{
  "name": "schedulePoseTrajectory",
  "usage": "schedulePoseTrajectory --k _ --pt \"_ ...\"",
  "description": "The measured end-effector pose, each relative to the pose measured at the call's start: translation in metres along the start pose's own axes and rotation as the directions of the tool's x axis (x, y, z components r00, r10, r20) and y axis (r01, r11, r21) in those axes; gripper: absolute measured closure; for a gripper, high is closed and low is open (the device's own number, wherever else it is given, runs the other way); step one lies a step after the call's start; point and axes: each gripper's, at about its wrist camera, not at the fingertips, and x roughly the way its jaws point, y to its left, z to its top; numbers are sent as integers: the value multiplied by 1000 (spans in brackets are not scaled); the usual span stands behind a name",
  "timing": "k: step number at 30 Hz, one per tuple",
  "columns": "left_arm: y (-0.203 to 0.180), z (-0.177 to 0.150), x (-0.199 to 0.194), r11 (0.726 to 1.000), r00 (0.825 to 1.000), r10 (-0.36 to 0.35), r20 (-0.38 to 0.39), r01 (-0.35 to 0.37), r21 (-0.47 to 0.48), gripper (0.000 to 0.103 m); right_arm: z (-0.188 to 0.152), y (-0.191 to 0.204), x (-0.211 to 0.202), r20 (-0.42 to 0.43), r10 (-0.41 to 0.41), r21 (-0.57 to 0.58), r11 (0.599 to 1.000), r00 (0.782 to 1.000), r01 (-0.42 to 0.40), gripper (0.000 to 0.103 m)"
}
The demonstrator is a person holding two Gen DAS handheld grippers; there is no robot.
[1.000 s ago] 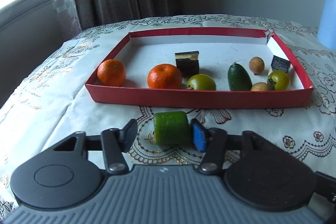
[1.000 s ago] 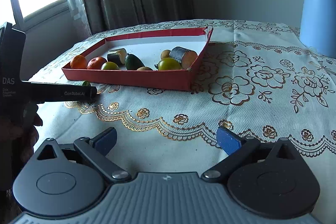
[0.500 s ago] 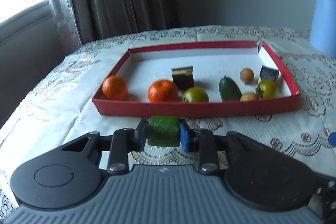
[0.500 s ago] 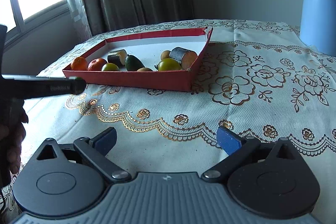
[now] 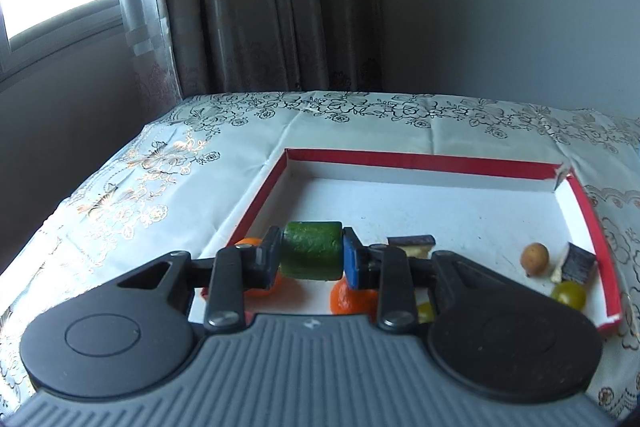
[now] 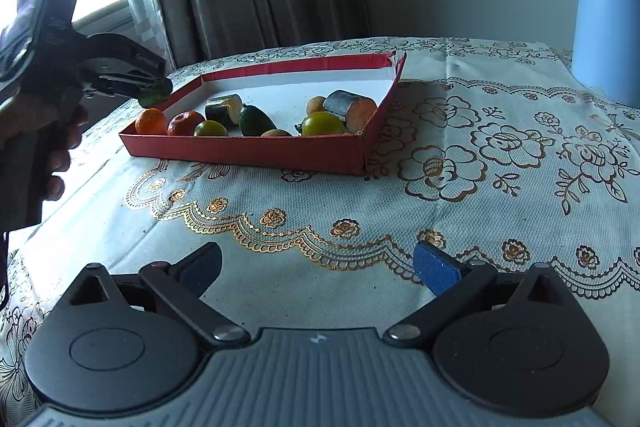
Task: Organize fruits
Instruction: 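Carry the green cube into the red box and open the left gripper, then withdraw the left gripper from the box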
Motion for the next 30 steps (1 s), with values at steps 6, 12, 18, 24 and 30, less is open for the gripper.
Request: schedulePoseTrajectory --k 6,12,18,24,30 --pt "2 -1 32 1000 998 26 -61 -27 -15 71 0 0 0 0 1 1 1000 1000 -1 0" --pt "-4 -7 28 1000 999 12 -33 -12 3 27 1 1 1 -3 -1 -3 1000 1000 1 0" --pt "-4 -14 -9 999 999 4 52 -6 34 10 1 -1 0 1 10 11 1000 1000 -10 0" --pt "9 -33 -73 1000 993 -12 120 9 25 0 1 0 -5 28 -6 4 1000 1000 6 0" --pt "24 -59 -130 1000 988 14 157 -13 -4 0 0 18 -18 91 -118 -51 991 989 123 0"
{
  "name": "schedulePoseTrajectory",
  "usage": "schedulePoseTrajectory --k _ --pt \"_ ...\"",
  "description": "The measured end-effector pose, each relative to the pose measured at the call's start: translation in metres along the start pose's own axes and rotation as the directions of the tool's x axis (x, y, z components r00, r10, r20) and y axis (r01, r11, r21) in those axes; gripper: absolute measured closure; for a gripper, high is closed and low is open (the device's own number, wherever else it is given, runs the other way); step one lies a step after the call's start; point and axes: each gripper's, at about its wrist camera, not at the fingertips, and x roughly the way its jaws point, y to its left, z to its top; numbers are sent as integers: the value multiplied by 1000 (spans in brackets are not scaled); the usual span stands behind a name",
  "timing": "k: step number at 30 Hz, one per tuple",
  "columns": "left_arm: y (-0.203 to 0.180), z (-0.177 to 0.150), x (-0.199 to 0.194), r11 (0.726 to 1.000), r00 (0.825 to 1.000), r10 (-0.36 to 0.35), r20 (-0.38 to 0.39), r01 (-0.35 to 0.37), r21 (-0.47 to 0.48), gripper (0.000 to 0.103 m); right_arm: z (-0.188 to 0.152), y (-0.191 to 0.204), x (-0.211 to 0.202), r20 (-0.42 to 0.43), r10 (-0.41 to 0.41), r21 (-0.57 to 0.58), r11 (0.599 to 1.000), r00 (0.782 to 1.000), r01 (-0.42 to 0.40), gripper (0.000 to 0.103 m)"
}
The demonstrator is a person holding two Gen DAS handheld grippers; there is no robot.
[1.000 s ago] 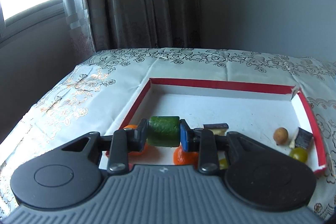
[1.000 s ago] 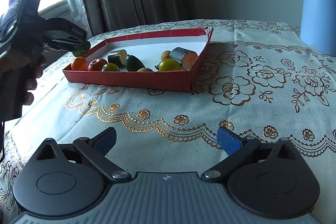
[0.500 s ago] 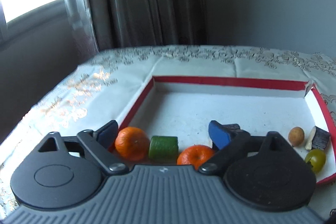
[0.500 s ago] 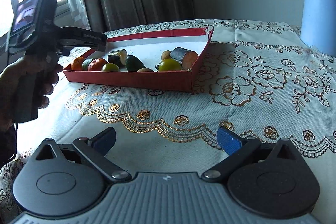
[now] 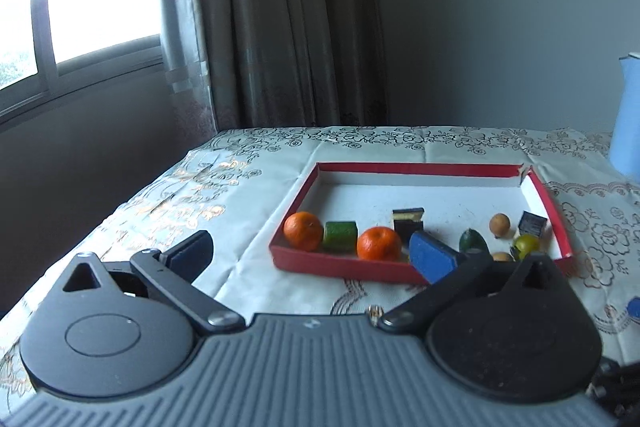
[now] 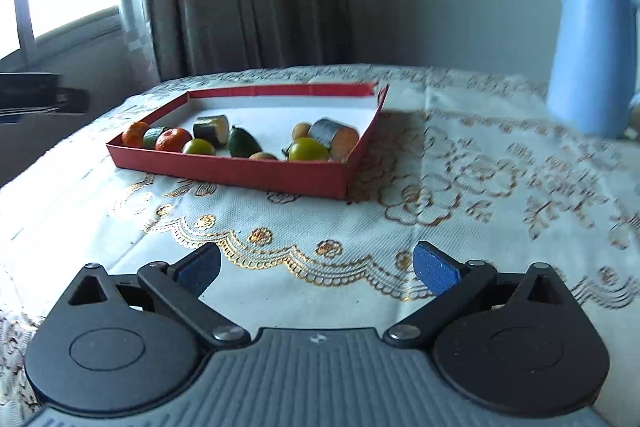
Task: Organize fruits
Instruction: 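Withdraw the left gripper from the box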
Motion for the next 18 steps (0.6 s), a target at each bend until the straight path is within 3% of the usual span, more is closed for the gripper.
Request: schedulePoseTrajectory --k 10,18 --pt "26 -26 -41 998 999 7 -44 -10 -66 0 -6 47 -29 73 -29 -43 999 997 32 0" --pt "44 -41 -56 996 999 -6 -52 2 -91 0 -7 85 -44 85 24 -108 994 996 -14 0"
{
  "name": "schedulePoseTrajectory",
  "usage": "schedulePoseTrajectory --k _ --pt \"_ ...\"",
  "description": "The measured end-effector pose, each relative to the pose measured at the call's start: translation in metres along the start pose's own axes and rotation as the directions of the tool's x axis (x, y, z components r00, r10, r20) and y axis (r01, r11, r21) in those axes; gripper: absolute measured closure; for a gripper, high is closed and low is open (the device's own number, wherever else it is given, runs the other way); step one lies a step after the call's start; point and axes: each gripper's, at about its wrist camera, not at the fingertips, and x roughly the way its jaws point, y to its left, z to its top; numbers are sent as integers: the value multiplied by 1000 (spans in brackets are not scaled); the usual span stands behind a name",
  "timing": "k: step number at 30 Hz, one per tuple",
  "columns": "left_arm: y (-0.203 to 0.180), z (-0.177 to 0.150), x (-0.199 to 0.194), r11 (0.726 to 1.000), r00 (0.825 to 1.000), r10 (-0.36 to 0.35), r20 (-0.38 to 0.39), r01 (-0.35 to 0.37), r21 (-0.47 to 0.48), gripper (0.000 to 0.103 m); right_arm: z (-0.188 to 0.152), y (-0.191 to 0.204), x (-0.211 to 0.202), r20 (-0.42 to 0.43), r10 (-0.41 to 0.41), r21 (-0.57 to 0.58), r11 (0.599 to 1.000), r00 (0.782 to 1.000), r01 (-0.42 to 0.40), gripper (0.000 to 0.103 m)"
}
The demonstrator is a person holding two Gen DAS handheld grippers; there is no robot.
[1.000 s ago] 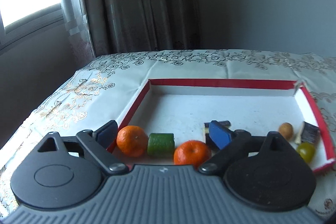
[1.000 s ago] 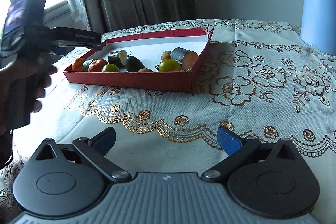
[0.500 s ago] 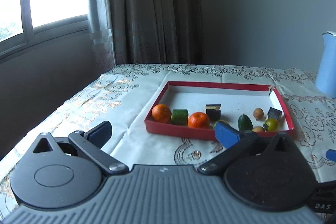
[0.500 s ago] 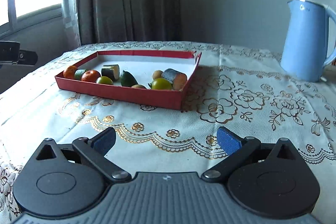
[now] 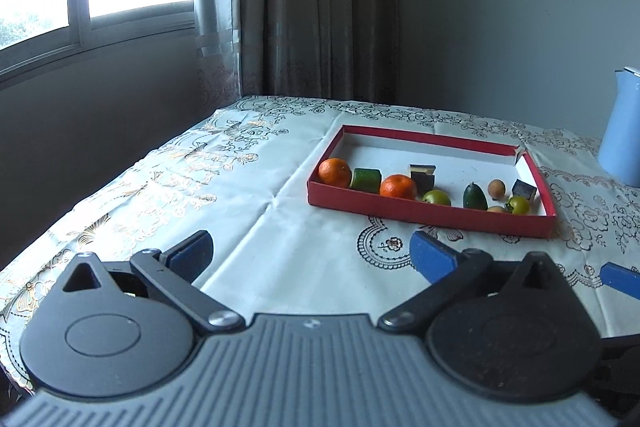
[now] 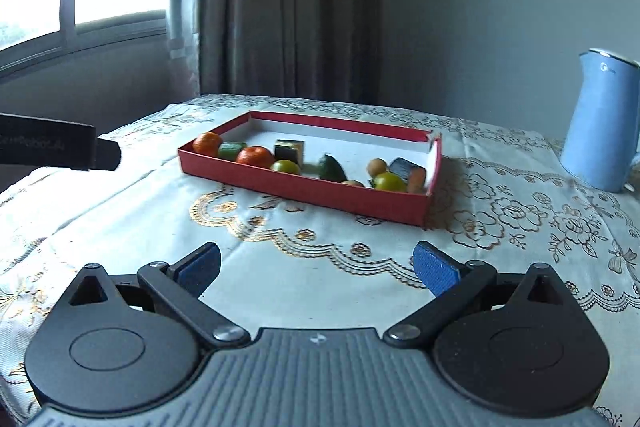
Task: Organize fruits
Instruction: 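Withdraw the left gripper from the box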
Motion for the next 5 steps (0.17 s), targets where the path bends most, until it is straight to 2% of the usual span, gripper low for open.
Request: schedulePoseTrajectory --k 5 --pt "6 -5 -4 1000 1000 29 13 -29 7 0 1 16 -4 0 13 -14 1000 1000 -13 0"
